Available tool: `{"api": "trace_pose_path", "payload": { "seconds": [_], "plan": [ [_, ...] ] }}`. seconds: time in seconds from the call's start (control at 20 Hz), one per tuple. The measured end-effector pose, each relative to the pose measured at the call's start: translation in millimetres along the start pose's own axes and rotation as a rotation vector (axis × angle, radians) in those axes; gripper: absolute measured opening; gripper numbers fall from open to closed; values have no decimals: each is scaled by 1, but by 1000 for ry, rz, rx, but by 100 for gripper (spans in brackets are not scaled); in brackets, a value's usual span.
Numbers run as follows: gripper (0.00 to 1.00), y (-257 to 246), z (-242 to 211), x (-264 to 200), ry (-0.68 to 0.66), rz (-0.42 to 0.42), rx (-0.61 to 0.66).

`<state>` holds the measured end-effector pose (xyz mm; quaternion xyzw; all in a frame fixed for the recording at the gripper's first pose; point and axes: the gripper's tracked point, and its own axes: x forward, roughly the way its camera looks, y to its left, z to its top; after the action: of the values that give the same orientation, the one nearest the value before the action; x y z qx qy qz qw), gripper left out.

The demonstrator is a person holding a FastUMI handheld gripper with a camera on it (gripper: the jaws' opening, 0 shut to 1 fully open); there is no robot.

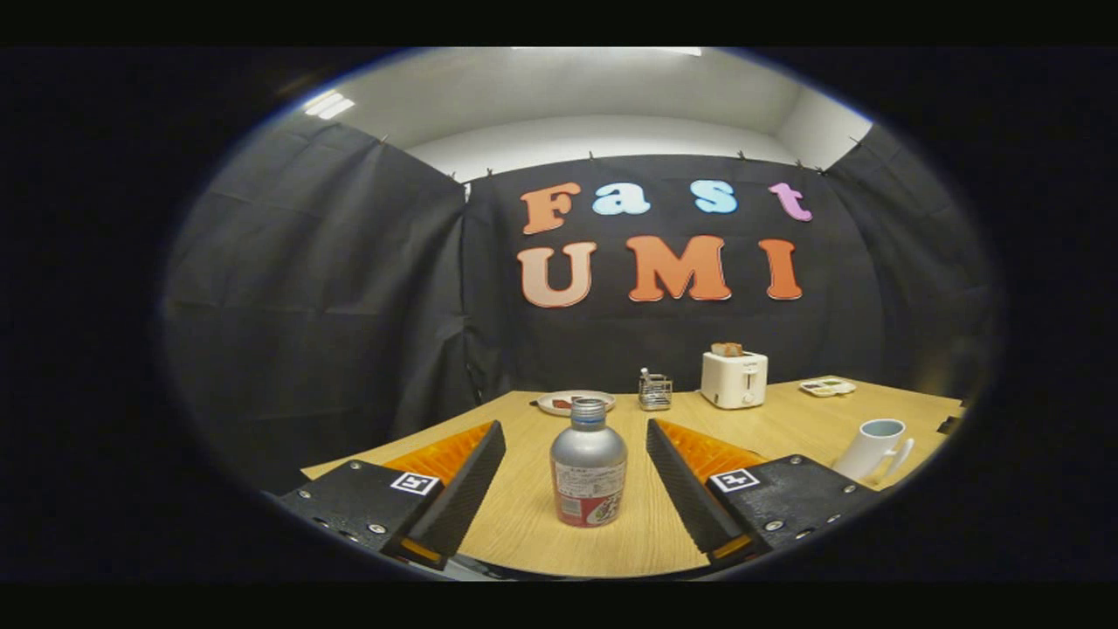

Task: Take the bottle from table, then pour the juice into the cup, finally place the bottle on the coaster

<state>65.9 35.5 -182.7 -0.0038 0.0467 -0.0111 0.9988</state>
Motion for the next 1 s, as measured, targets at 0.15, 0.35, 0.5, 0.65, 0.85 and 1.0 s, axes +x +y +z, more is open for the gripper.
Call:
{"api": "trace_pose_path", "payload": {
  "seconds": [0.15, 0.35, 0.5, 0.65, 0.85, 1.0],
  "plan": [
    [97, 2, -23, 13, 34, -31, -41],
    [97, 1, -54, 32, 101, -48, -76],
    [97, -8, -65, 41, 121, -74, -88],
    [97, -10, -81, 49, 162, -64, -62],
    [93, -15, -104, 55, 226, -50, -69],
    [88, -14, -107, 58, 232, -27, -60]
  ]
}}
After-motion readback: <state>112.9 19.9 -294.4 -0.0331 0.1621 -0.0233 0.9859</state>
